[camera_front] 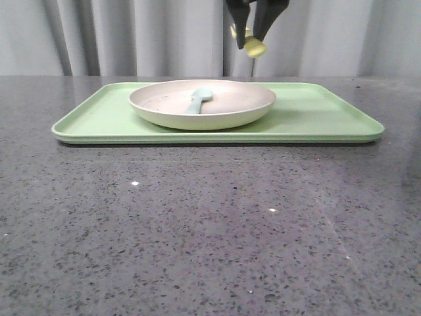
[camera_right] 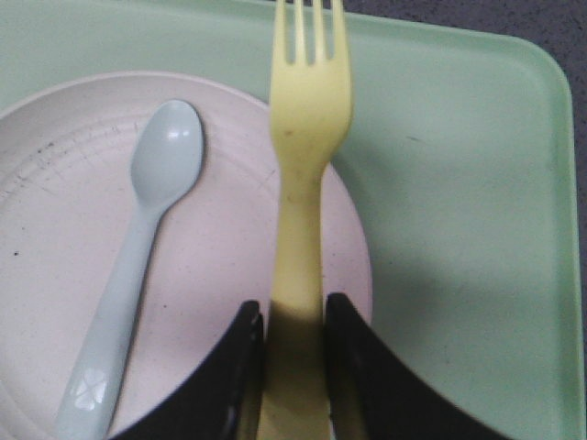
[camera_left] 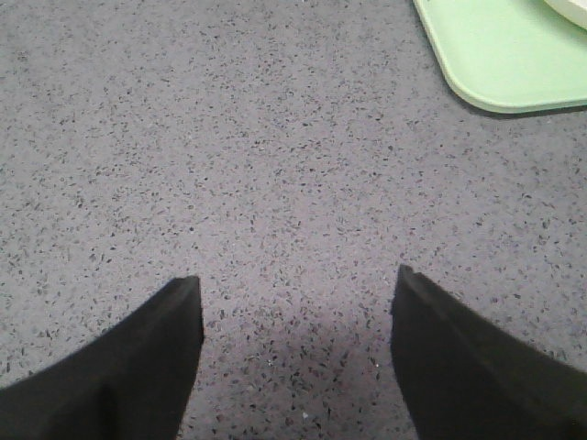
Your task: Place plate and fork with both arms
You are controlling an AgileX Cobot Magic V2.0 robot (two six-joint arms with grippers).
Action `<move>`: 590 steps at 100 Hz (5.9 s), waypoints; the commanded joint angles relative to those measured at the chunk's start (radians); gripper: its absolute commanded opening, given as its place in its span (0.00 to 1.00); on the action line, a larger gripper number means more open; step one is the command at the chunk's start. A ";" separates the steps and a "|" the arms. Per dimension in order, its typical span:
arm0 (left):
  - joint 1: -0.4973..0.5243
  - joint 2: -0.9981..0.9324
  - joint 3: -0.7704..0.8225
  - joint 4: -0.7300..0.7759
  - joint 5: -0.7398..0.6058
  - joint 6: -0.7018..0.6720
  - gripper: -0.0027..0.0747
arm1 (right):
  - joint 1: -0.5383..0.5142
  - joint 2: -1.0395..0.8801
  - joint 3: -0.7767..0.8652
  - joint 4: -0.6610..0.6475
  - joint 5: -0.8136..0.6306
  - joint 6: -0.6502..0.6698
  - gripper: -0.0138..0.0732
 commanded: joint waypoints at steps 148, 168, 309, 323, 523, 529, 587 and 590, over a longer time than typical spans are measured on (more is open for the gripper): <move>0.002 0.003 -0.029 -0.003 -0.061 -0.011 0.60 | -0.216 -0.189 0.452 0.124 -0.397 -0.133 0.20; 0.002 0.003 -0.029 -0.003 -0.061 -0.011 0.60 | -0.216 -0.186 0.478 0.134 -0.428 -0.133 0.20; 0.002 0.003 -0.029 -0.003 -0.061 -0.011 0.60 | -0.216 -0.348 0.485 0.073 -0.415 -0.133 0.57; 0.002 0.003 -0.029 -0.003 -0.061 -0.011 0.60 | -0.216 -0.471 0.486 -0.013 -0.335 -0.133 0.57; 0.002 0.003 -0.029 -0.003 -0.061 -0.011 0.44 | -0.216 -1.536 1.227 -0.165 -0.099 -0.132 0.16; 0.002 0.003 -0.029 -0.003 -0.061 -0.011 0.32 | -0.216 -1.536 1.227 -0.165 -0.099 -0.132 0.09; 0.002 0.003 -0.029 -0.003 -0.061 -0.011 0.01 | -0.216 -1.536 1.227 -0.165 -0.098 -0.132 0.02; 0.002 0.003 -0.029 -0.003 -0.061 -0.011 0.01 | -0.216 -1.536 1.227 -0.165 -0.098 -0.132 0.02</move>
